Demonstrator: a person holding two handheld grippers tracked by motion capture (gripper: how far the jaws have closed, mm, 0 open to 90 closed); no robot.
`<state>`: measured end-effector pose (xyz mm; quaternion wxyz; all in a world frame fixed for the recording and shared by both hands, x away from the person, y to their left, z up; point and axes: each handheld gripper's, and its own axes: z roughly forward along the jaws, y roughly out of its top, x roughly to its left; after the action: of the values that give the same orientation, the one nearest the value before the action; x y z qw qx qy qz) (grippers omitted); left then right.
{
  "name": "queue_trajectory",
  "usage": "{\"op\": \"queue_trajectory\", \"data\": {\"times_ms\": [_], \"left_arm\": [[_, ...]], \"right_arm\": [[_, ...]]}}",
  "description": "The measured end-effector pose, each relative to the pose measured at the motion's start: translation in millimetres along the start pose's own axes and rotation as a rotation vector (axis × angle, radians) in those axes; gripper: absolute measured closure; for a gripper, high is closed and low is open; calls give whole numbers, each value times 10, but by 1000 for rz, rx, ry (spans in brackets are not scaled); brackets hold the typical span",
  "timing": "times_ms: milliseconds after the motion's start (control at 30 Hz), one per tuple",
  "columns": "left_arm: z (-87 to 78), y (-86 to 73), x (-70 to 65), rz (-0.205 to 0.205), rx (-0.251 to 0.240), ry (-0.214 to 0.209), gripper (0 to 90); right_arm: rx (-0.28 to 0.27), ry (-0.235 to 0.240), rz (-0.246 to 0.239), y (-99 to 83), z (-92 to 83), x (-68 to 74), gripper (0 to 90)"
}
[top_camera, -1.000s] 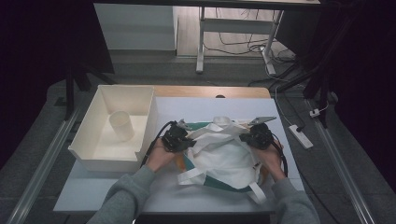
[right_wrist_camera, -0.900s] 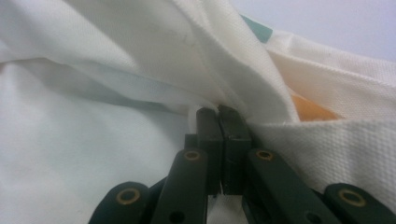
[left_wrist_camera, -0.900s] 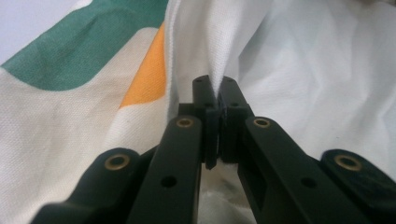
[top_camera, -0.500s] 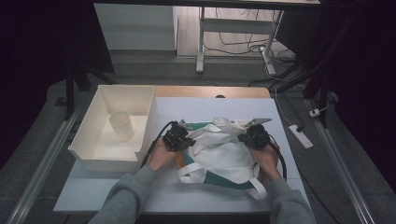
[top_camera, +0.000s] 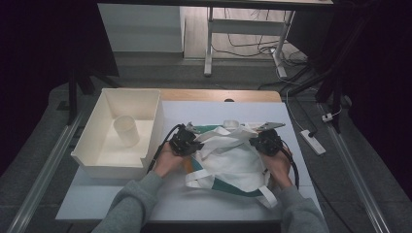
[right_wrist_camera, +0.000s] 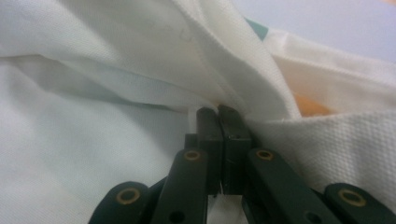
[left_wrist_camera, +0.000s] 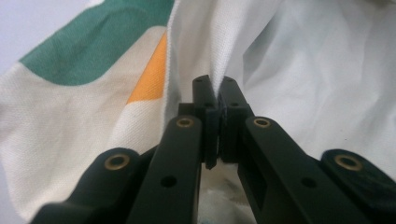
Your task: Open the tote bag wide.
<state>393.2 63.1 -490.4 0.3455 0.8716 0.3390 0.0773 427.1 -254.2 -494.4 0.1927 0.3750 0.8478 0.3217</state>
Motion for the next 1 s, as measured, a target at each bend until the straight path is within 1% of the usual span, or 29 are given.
{"op": "queue_trajectory", "data": {"times_ms": [100, 200, 233, 333, 400, 433, 467, 533, 567, 633, 733, 833, 933, 1000], "left_arm": [[8, -3, -1, -1, 4, -2, 879], [-2, -6, 0, -5, 0, -7, 875], [-7, -7, 5, -8, -5, -15, 871], [-31, -7, 10, -13, -20, -27, 847], [-68, -4, 3, -16, -43, -35, 773], [-95, 0, -4, -19, -54, -39, 700], [-124, 2, -10, -20, -66, -35, 651], [-181, 5, -23, -21, -85, -31, 611], [-207, 6, -28, -17, -90, -29, 582], [-254, 5, -40, -17, -100, -28, 524], [-329, 8, -49, -27, -117, -30, 466], [-419, 19, -70, -36, -140, -47, 432], [-522, 32, -130, -9, -157, -59, 418], [-594, 33, -170, 1, -172, -72, 407]], "right_arm": [[11, 11, 2, -16, 22, -6, 886], [4, 22, 2, -14, -2, 1, 864], [5, 26, -3, -11, -18, 9, 831], [-13, 57, -15, 6, -84, 59, 684], [-33, 56, -42, 15, -153, 115, 599], [-55, 59, -51, 14, -196, 142, 579], [-74, 75, -50, 14, -245, 159, 562], [-112, 111, -39, 9, -338, 172, 532], [-129, 128, -32, 4, -380, 176, 524], [-152, 148, -27, -16, -448, 188, 508], [-168, 163, -28, -66, -511, 208, 496], [-170, 171, -33, -128, -557, 229, 489], [-181, 170, -35, -187, -605, 254, 486], [-186, 171, -33, -217, -646, 271, 484]]}}
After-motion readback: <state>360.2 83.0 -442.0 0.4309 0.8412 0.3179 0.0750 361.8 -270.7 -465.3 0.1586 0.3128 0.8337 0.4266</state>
